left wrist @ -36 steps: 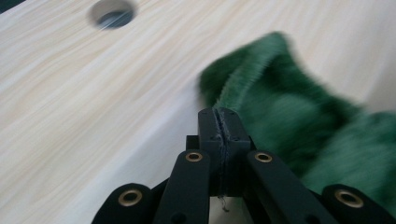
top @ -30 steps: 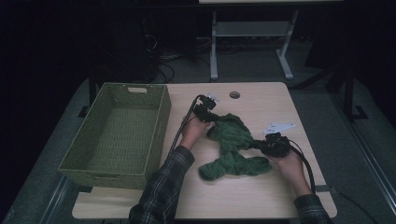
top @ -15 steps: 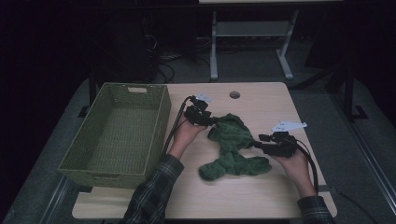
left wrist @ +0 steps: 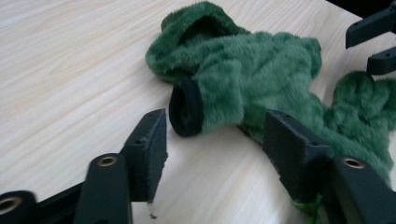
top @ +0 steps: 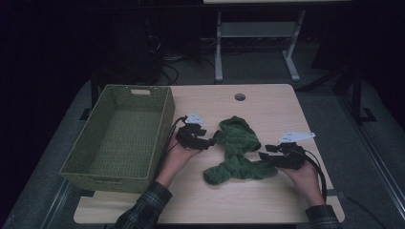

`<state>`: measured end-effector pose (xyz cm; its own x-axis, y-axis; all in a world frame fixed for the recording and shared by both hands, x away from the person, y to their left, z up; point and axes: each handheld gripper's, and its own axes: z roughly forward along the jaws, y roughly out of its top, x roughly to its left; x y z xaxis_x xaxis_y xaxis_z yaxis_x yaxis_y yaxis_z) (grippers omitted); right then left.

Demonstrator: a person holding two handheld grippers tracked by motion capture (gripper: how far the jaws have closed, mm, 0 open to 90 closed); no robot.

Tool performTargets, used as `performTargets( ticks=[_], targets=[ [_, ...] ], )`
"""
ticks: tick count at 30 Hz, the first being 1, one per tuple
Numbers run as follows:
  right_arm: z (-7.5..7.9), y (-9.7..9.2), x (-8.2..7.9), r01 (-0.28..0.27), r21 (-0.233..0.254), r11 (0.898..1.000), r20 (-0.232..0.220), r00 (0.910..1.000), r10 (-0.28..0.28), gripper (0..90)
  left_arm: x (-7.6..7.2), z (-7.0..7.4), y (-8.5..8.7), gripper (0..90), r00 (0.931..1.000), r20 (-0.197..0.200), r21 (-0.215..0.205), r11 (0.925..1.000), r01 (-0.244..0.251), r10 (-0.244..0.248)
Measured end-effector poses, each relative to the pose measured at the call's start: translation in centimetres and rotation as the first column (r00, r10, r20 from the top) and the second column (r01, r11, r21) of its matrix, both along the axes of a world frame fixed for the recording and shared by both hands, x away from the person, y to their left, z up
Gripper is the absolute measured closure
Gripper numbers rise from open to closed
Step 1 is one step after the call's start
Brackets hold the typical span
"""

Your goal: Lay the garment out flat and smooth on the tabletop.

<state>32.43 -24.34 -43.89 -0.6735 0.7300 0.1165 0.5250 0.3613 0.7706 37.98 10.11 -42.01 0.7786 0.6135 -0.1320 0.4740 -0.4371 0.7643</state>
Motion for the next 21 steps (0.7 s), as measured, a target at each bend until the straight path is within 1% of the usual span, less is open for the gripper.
performTargets(
  ticks=[2, 4, 5, 7, 8, 11, 14, 17, 19, 21],
  targets=[
    [-0.1, 0.0, -0.4, -0.003, 0.004, 1.000, 0.005, 1.0000, 0.003, 53.4, -1.1, -0.4, 0.3, 34.7, 0.9999, 0.006, 0.003, 0.9999, 0.014, -0.014],
    [-0.3, 0.0, -0.6, -0.007, 0.001, 1.000, 0.006, 1.0000, 0.007, 53.2, -2.2, -0.8, 0.4, 31.7, 0.9991, 0.005, 0.019, 0.9989, 0.043, -0.043],
    [-0.3, 0.0, -0.8, -0.006, -0.002, 1.000, 0.004, 1.0000, 0.006, 53.5, -2.7, -0.9, 0.4, 29.9, 0.9982, 0.006, 0.040, 0.9974, 0.059, -0.059],
    [-0.4, -0.1, -1.0, -0.006, 0.007, 1.000, -0.006, 1.0000, 0.006, 55.0, -3.8, -1.2, 0.5, 27.0, 0.9965, 0.006, 0.047, 0.9955, 0.083, -0.083],
    [-0.4, -0.2, -1.0, -0.007, 0.010, 1.000, -0.010, 0.9999, 0.007, 55.5, -4.3, -1.4, 0.5, 25.5, 0.9962, 0.001, 0.045, 0.9952, 0.087, -0.087],
    [-0.3, -0.2, -1.2, -0.007, 0.021, 1.000, -0.005, 1.0000, 0.007, 56.0, -5.9, -2.0, 0.7, 19.7, 0.9935, 0.010, 0.078, 0.9906, 0.113, -0.114],
    [-0.2, -0.3, -1.2, -0.007, 0.031, 0.999, -0.002, 1.0000, 0.007, 57.4, -7.0, -2.5, 1.1, 15.1, 0.9915, 0.016, 0.111, 0.9858, 0.126, -0.129],
    [-0.2, -0.2, -1.2, -0.010, 0.032, 0.999, -0.002, 0.9999, 0.010, 59.4, -7.9, -3.1, 1.5, 13.1, 0.9909, 0.029, 0.128, 0.9836, 0.126, -0.131],
    [-0.2, -0.1, -1.2, -0.018, 0.030, 0.999, -0.003, 0.9998, 0.018, 60.3, -8.5, -3.5, 1.8, 12.9, 0.9901, 0.034, 0.129, 0.9830, 0.131, -0.136],
    [-0.2, 0.0, -1.2, -0.023, 0.032, 0.999, -0.006, 0.9997, 0.024, 61.9, -8.9, -3.8, 1.9, 12.8, 0.9886, 0.026, 0.134, 0.9805, 0.143, -0.148]
  ],
)
